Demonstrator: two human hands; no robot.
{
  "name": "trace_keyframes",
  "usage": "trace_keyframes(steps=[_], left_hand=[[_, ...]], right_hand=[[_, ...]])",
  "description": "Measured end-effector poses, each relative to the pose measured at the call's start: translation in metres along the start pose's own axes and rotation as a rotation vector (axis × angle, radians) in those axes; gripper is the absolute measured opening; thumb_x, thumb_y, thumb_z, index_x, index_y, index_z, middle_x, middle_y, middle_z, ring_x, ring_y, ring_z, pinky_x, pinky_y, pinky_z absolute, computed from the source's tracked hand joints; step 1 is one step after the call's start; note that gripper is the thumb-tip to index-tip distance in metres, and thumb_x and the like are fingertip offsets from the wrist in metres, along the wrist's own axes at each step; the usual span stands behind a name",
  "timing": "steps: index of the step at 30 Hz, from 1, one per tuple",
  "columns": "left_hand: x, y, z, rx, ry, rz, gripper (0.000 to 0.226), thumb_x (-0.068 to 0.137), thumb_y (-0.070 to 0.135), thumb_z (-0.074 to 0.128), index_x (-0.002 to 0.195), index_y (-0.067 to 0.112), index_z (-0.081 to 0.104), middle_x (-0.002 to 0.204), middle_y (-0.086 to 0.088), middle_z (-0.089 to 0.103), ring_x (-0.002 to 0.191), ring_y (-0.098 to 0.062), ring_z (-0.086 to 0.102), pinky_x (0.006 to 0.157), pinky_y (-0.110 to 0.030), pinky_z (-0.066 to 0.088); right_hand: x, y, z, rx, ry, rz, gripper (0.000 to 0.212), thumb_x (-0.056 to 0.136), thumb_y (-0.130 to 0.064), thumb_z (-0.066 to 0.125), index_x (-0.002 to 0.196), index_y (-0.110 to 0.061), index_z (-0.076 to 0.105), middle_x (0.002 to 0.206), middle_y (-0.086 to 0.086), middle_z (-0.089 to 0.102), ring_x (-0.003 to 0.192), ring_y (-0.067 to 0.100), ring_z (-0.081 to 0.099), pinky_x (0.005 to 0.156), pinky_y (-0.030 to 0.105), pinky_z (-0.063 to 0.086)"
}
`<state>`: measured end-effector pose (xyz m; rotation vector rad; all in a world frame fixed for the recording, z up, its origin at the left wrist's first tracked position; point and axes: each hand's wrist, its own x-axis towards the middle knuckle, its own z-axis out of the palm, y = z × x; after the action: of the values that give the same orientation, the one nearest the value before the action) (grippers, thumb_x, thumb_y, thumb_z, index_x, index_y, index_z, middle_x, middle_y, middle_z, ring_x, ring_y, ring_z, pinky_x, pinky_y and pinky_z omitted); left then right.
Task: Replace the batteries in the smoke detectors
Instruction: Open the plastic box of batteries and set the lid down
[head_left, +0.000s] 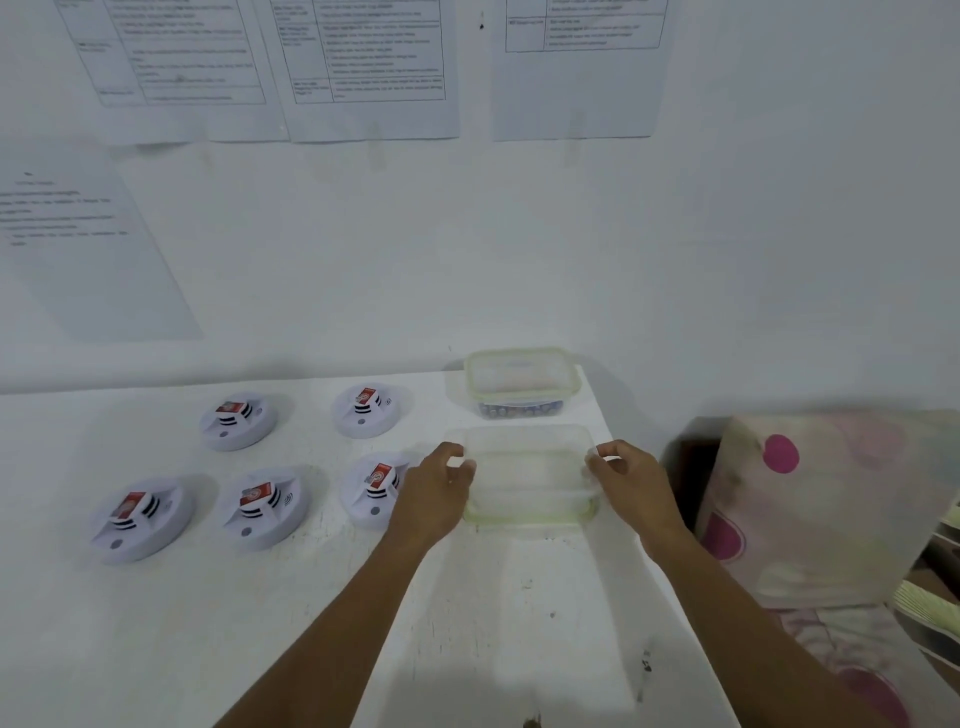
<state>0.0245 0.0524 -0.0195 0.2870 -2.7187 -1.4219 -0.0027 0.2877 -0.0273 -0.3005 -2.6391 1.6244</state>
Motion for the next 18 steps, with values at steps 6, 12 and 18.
trace_keyframes(steps=[6,12,18], left_hand=[[0.018,-0.002,-0.012,-0.071,0.119,0.131,0.029,0.100,0.035,0.048,0.119,0.016,0.058,0.111,0.002,0.065,0.093,-0.009,0.058,0.071,-0.018,0.042],[0.071,0.010,-0.029,-0.135,0.014,0.108,0.030,0.098,0.030,0.052,0.123,0.014,0.057,0.115,-0.002,0.064,0.095,-0.014,0.058,0.079,-0.026,0.043],[0.126,0.028,-0.008,-0.199,-0.024,0.032,0.035,0.096,0.034,0.056,0.128,0.019,0.054,0.124,-0.006,0.060,0.108,-0.021,0.059,0.091,-0.033,0.047]], right_hand=[[0.012,-0.020,0.001,-0.042,0.161,-0.055,0.019,0.090,-0.030,0.064,0.105,-0.018,0.065,0.098,-0.001,0.070,0.091,0.016,0.063,0.091,0.037,0.051],[0.046,-0.057,0.006,-0.083,0.198,-0.094,0.017,0.090,-0.024,0.063,0.106,-0.019,0.065,0.099,0.001,0.070,0.090,0.017,0.062,0.089,0.033,0.050],[0.095,-0.069,0.021,-0.153,0.084,-0.076,0.034,0.090,-0.028,0.063,0.123,-0.018,0.058,0.118,0.006,0.064,0.100,0.020,0.061,0.086,0.027,0.044]])
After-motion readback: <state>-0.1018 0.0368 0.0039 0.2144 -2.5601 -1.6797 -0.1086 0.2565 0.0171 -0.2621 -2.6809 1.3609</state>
